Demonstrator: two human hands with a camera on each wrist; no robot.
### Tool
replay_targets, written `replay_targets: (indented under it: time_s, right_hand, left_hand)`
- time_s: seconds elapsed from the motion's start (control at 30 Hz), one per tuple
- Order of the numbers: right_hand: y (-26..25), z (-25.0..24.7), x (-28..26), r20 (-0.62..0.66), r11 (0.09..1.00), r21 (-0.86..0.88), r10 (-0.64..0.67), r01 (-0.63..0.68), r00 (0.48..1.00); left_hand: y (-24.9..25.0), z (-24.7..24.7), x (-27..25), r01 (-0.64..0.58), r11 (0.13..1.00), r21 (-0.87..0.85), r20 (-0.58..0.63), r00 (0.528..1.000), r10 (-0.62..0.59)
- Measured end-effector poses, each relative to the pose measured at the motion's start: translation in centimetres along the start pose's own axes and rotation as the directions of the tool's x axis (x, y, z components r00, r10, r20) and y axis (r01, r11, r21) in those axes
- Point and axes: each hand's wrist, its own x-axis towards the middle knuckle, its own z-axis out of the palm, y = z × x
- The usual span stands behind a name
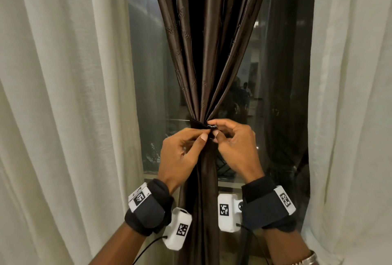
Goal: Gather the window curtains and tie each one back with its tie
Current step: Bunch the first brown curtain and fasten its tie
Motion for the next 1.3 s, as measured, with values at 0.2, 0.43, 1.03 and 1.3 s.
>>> replay_targets:
  time_s: [0.2, 0.43, 1.03, 1.3]
  right_hand:
    - [-1.5, -2.2, 0.6, 0.088, 0.950, 0.277, 0.122, -0.142, 0.989]
    - [-2.1, 0.0, 3.0, 0.035, 0.922, 0.379, 0.076, -0.084, 0.996]
    - [-0.5, 1.0, -1.1, -0.194, 0.923, 0.385, 0.063, 0.017, 0.979]
    - [0.0, 3.9, -3.4, -0.159, 0.936, 0.350, 0.027, 0.031, 0.987]
  left_hand:
    - [-1.5, -0.7, 1.4, 0.172, 0.983, 0.059, -0.320, 0.936, -0.145]
    - [0.2, 0.2, 3.2, 0.186, 0.946, -0.266, -0.115, 0.968, -0.223]
    - [-0.1, -1.5, -1.6, 0.067, 0.998, 0.017, -0.320, 0.946, -0.058]
    - [-0.7, -0.2, -0.9, -0.050, 0.983, 0.175, -0.179, 0.980, 0.082]
